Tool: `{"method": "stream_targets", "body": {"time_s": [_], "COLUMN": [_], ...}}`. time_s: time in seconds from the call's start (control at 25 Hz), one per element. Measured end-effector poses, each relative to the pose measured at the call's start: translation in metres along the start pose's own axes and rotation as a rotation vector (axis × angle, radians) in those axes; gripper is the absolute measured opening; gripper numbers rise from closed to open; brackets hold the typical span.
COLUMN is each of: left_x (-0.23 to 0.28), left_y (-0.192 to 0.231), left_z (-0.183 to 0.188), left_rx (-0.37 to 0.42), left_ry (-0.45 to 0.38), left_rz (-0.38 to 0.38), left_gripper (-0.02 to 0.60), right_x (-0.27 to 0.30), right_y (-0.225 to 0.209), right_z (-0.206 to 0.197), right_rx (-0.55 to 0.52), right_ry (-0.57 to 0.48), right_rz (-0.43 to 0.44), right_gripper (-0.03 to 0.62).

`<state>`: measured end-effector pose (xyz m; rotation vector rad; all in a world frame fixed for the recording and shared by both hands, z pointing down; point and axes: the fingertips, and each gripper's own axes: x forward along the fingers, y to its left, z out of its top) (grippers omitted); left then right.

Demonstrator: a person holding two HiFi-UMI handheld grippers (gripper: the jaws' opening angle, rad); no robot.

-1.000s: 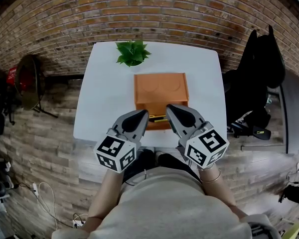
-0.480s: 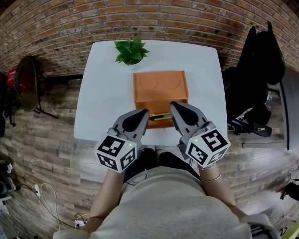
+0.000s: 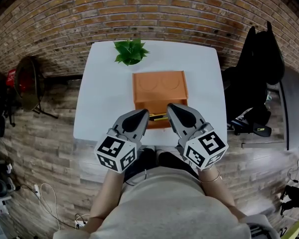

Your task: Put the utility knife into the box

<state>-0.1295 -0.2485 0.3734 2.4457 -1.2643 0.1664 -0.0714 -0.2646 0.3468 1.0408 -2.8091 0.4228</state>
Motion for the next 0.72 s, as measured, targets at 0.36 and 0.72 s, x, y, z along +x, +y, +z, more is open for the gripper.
{"method": "stream_targets", "body": {"time_s": [0.36,0.72], "left_x": [0.0,0.0], "left_y": [0.002,-0.003], "left_z": [0.004,0.0], "left_rx": [0.0,0.013], "left_ry": [-0.009,0.007], "left_rz": [0.011,-0.006], "left_gripper": [0.006,0.006], "right_x": [-0.001,-0.001], "right_y": [0.0,-0.001], "right_z": [-0.003,-0.011], "right_rx": [0.011,0.008], "right_ry": [0.015,0.043], "right_rz": [-0.007,-0.017], "right_gripper": [-0.002,-0.002]}}
